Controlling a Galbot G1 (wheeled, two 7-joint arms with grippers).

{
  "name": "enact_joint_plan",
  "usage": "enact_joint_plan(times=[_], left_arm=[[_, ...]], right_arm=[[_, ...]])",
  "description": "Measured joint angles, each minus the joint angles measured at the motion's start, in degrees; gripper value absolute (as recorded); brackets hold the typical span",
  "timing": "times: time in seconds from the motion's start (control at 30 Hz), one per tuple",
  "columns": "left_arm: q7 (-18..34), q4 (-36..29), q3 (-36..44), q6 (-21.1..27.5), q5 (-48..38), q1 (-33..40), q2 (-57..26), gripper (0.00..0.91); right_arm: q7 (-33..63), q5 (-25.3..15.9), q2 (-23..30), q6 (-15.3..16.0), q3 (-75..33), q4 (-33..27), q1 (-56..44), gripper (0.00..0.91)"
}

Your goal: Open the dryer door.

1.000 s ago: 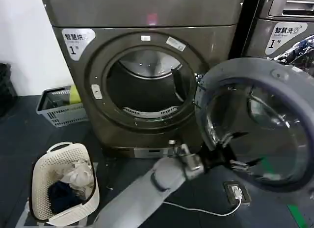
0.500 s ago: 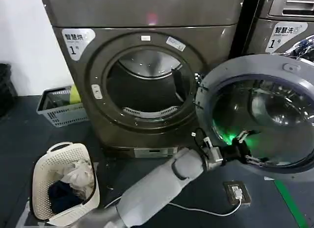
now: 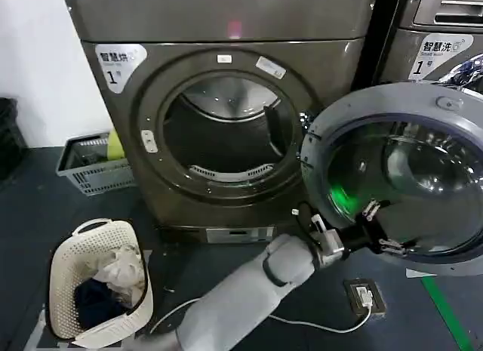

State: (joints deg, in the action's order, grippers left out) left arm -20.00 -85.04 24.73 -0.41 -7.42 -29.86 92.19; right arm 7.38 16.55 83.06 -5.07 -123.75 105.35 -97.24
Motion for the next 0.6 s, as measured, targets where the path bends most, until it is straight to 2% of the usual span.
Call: enact_joint_plan(times=[0.17,0.33,0.6], left_arm=[[0.14,-8.01,-3.54,1.15,-1.44,-2.95,-1.29,0.907],[0.47,-15.51,-8.07,2.66,-1.67,-6.65,-13.59,0.907],[-0.64,-26.13,-18.33,1.57,3.51,-14.74,-34.11,0.907]], right_arm=[[-0.18,1.57,-0.76,0.11,1.83,-0.22,-0.25,0.907],[-0.44,5.01,-1.32,0.85,3.45,0.07,-0.66,0.907],[0.35,8.38,-1.81,0.45,6.60,0.35,-0.33,0.907]])
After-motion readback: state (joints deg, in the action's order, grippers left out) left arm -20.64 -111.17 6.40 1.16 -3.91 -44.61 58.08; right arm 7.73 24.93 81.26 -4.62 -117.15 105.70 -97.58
